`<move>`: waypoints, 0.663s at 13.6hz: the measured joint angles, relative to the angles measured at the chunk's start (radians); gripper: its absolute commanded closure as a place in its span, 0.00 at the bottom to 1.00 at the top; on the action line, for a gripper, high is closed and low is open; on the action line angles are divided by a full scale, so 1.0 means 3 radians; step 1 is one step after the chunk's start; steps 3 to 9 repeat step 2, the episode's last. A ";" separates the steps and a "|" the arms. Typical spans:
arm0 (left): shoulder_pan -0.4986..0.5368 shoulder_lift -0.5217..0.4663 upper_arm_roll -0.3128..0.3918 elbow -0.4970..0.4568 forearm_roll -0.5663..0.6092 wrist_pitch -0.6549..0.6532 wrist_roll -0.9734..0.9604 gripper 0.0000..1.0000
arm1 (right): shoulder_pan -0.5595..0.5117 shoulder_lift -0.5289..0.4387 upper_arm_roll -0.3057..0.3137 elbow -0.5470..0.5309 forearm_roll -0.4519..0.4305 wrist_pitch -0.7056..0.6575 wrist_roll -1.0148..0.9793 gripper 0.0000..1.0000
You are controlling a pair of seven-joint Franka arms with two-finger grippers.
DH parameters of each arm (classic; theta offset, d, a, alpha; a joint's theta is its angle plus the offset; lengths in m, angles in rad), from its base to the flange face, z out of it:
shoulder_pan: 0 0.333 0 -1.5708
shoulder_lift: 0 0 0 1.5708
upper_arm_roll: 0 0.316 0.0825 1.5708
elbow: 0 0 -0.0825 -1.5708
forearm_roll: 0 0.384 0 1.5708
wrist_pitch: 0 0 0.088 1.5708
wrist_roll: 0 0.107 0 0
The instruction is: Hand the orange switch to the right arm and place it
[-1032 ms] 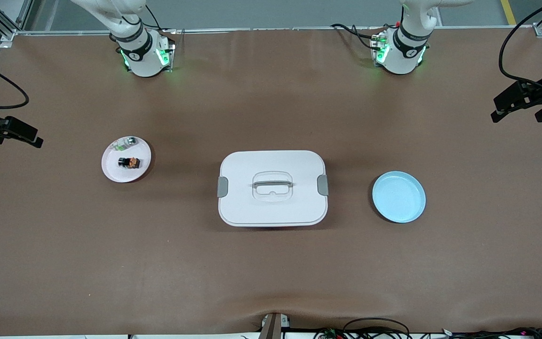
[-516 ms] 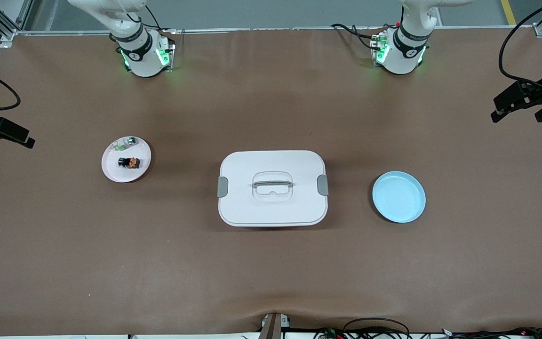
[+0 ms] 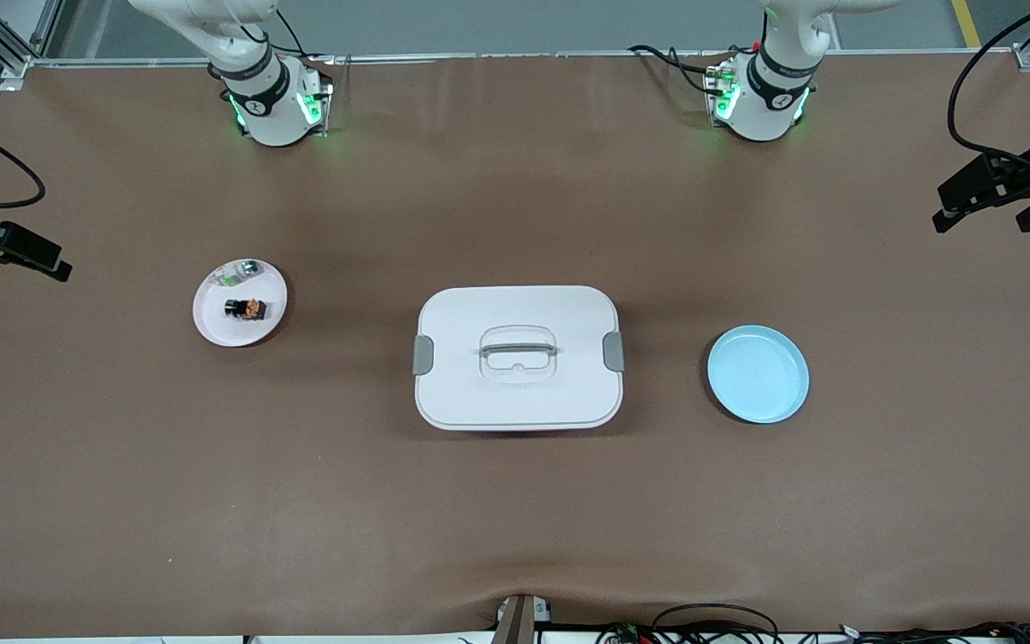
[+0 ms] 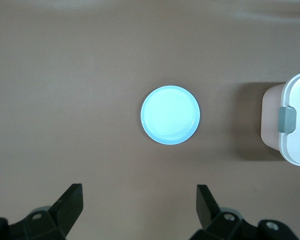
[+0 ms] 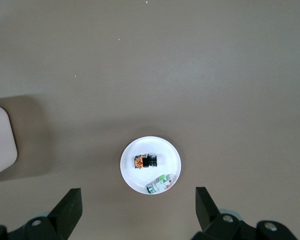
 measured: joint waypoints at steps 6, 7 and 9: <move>0.0000 0.0000 0.0000 0.0000 0.0000 -0.0001 0.0000 0.00 | 0.0000 0.0000 0.0000 0.0000 0.0000 0.0001 -0.0028 0.00; 0.0000 0.0000 0.0000 0.0000 0.0000 -0.0001 0.0000 0.00 | 0.0000 0.0000 0.0000 0.0000 0.0000 0.0001 -0.0028 0.00; 0.0000 0.0000 0.0000 0.0000 0.0000 -0.0001 0.0000 0.00 | 0.0000 0.0000 0.0000 0.0000 0.0000 0.0001 -0.0028 0.00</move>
